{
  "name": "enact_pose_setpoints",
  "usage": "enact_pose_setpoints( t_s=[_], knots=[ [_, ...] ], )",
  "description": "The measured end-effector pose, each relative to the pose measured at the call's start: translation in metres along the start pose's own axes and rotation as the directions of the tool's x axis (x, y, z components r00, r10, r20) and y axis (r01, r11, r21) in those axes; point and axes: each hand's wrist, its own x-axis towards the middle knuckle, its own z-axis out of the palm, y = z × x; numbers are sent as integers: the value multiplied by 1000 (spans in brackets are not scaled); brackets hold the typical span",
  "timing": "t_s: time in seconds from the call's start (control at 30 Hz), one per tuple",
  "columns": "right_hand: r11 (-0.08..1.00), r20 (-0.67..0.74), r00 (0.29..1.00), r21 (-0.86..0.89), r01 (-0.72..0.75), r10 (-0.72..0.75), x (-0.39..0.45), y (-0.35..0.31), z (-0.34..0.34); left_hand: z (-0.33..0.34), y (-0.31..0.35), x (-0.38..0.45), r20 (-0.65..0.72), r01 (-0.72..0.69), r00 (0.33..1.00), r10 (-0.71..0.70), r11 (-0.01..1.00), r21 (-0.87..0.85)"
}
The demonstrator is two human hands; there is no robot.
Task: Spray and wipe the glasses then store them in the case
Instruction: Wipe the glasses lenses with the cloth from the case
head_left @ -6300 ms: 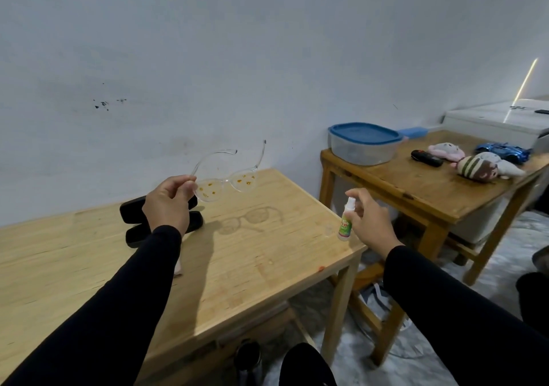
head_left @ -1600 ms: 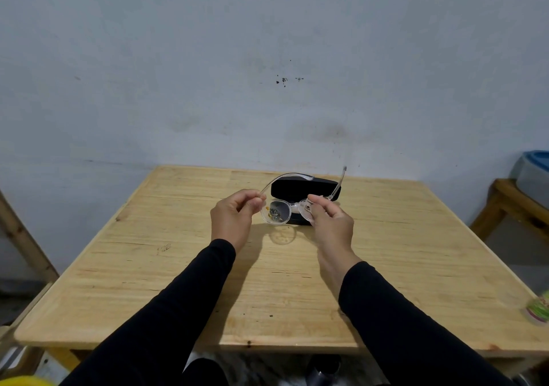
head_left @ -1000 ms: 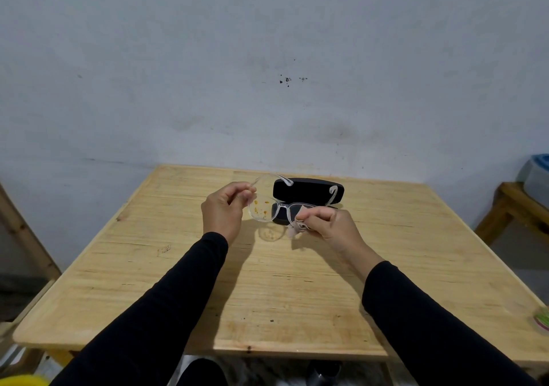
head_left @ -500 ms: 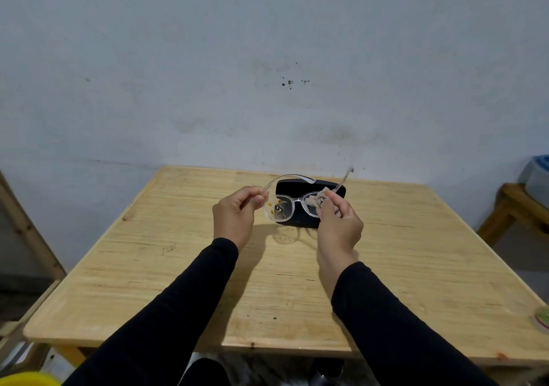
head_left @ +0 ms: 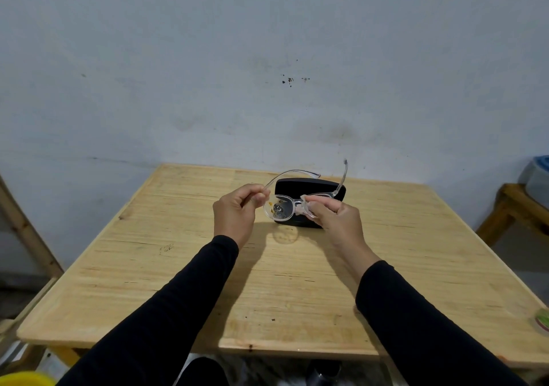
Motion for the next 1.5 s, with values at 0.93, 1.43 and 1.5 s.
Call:
enact_pose_setpoints(
  t_s=[0.93,1.43,1.5],
  knots=[
    [990,-266,961,140,-37,73,4,12,1,-5,0,-3,-42,34,999,-31,997,64],
    [991,-70,995,119,-64,72,2,-8,0,7,9,-5,8,6,1000,-7,999,50],
    [992,25,994,59,-111,110,2,-10,-8,3,7,-2,10,22,1000,-23,998,65]
  ],
)
